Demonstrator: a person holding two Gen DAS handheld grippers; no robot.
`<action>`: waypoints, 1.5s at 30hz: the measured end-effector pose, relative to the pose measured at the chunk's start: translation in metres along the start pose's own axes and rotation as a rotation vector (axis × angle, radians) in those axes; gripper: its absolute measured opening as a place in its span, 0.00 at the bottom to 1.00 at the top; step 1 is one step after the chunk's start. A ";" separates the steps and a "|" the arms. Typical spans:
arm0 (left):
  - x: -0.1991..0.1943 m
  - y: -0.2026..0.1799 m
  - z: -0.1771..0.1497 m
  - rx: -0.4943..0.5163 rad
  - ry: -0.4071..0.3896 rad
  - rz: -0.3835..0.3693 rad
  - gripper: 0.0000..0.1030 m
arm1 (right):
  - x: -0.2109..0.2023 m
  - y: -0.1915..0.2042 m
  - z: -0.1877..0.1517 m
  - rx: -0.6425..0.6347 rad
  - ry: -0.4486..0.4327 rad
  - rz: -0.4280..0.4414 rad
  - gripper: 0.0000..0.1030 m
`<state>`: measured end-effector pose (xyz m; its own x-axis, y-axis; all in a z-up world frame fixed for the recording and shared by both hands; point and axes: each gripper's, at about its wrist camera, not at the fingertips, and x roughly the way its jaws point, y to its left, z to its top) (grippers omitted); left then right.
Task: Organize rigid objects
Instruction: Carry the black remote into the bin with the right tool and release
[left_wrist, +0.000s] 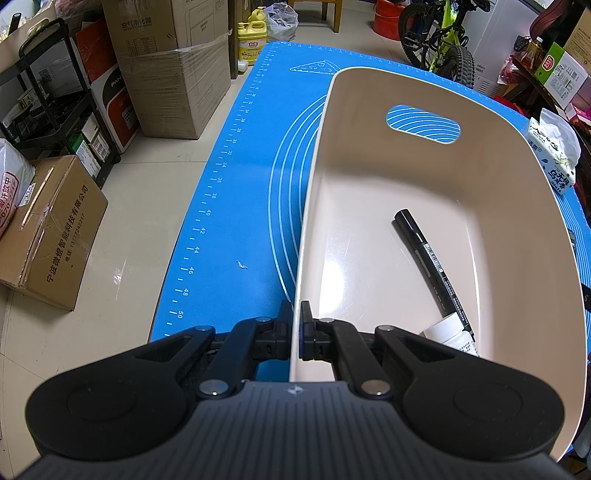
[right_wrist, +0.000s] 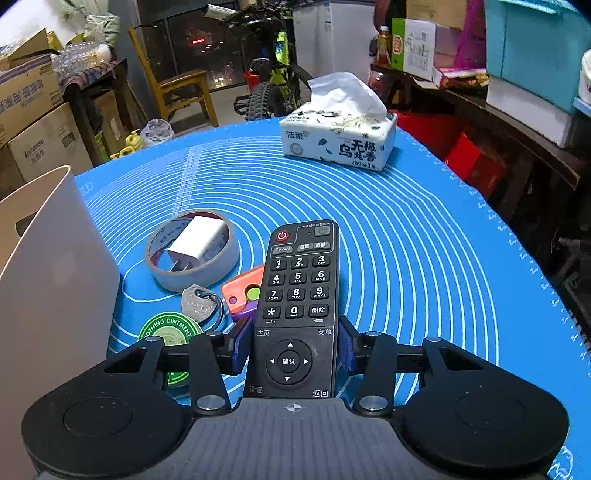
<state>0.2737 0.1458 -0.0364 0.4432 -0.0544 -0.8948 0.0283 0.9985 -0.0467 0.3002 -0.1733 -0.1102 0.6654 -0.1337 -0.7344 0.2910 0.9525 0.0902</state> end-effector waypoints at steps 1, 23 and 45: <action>0.000 0.000 0.000 0.001 0.000 0.001 0.04 | 0.002 0.002 0.000 -0.019 0.006 -0.003 0.52; 0.000 0.002 0.001 -0.004 0.000 -0.003 0.05 | 0.007 0.006 -0.009 -0.166 -0.005 0.050 0.53; 0.000 0.002 0.001 -0.005 -0.001 -0.004 0.05 | -0.091 0.038 0.045 -0.241 -0.224 0.146 0.53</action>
<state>0.2741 0.1476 -0.0362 0.4435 -0.0588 -0.8944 0.0260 0.9983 -0.0527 0.2815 -0.1370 -0.0094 0.8300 -0.0229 -0.5572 0.0290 0.9996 0.0021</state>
